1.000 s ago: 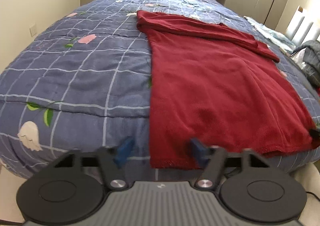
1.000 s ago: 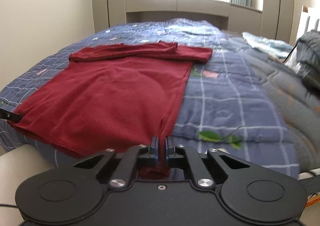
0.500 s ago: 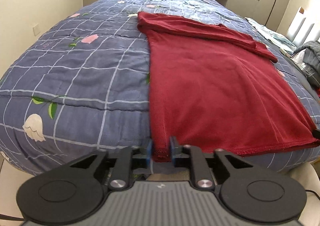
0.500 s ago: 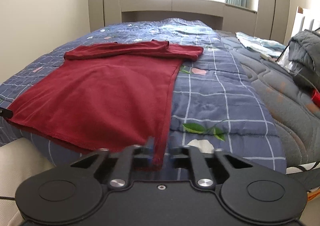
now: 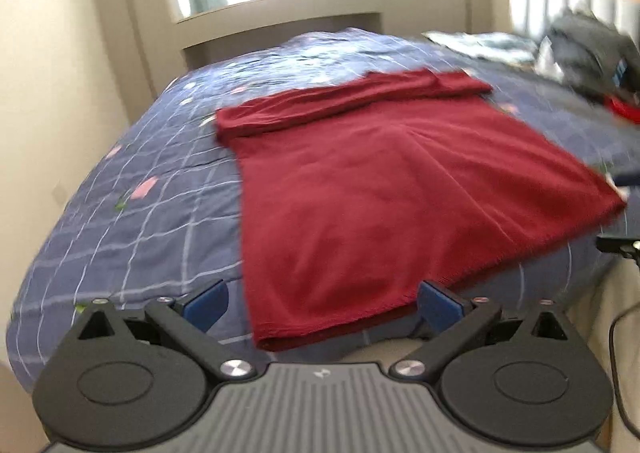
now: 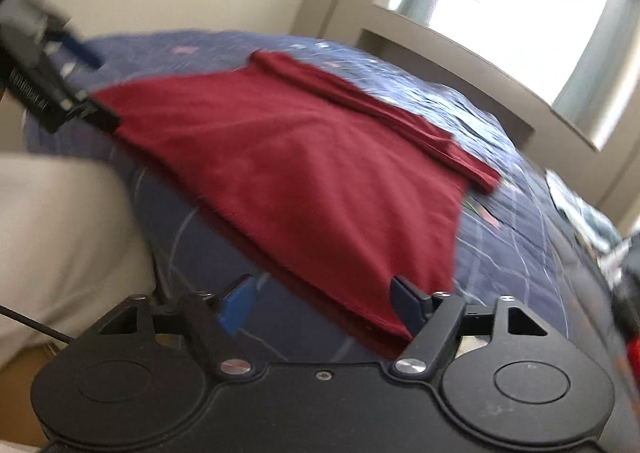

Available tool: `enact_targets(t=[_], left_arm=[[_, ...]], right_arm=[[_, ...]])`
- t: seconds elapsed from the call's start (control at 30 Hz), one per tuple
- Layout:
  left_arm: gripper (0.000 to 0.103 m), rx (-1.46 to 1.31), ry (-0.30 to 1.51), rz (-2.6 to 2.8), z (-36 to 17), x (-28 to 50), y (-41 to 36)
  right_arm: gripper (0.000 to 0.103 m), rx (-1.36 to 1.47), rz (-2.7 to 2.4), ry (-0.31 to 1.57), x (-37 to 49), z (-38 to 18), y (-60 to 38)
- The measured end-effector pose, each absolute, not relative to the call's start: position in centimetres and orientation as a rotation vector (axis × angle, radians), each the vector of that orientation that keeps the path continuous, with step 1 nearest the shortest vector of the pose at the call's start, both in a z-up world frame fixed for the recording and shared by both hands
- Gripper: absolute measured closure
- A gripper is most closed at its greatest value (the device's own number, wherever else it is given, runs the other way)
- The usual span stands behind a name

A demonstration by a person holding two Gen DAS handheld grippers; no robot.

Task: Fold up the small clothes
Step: 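Lift the held hem with both grippers and carry it over the collar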

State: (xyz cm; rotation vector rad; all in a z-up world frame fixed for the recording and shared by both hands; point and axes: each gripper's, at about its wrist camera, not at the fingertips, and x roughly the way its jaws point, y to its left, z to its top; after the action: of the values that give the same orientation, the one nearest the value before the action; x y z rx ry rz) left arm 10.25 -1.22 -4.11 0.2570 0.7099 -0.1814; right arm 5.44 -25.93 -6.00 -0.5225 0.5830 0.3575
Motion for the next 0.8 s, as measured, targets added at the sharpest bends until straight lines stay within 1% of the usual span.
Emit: enact_targets(t=[0.07,0.13,0.17,0.2,0.23,0.27,0.3,0.43,0.73,0.77,0.8], left_arm=[[0.0,0.271,0.708,-0.207,-4.3,10.2,-2.3],[0.0,0.257,0.715,-0.226,-4.5,10.2,-2.9],[0.0,0.247,0.72,-0.235,-4.6,10.3,-3.1],[0.0,0.238,0.726,-0.241,-4.6,10.5,-3.4],[0.0,0.234,0.73,-0.246,-4.8,10.5,-3.6],[0.0,0.233,0.732,-0.255,-4.9,10.6,-3.8],[0.0,0.238,0.733,-0.266,-4.9,10.5,-4.1],[0.0,0.29,0.715,-0.304,-5.2,10.0,-5.3],[0.0,0.496,0.681,-0.296,-6.7,10.5,-9.9],[0.001,0.511,0.685,-0.28,-6.9,10.8,-10.2],[0.005,0.518,0.686,-0.258,-7.0,11.2,-10.4]], right_arm=[[0.038,-0.582,0.359,0.567,5.4,-6.7,-24.7],[0.048,-0.63,0.351,0.542,5.6,-7.4,-23.8],[0.051,-0.653,0.345,0.53,5.7,-7.7,-23.5],[0.061,-0.675,0.345,0.516,5.7,-7.9,-23.1],[0.079,-0.677,0.355,0.508,5.8,-7.9,-22.9],[0.087,-0.667,0.365,0.506,5.8,-7.6,-22.9],[0.091,-0.651,0.365,0.505,5.9,-7.2,-23.0],[0.095,-0.525,0.381,0.512,6.5,-4.9,-24.1],[0.095,-0.307,0.403,0.513,8.0,-0.2,-25.8],[0.095,-0.299,0.403,0.509,8.0,0.1,-25.9],[0.095,-0.296,0.402,0.503,7.9,0.4,-26.0]])
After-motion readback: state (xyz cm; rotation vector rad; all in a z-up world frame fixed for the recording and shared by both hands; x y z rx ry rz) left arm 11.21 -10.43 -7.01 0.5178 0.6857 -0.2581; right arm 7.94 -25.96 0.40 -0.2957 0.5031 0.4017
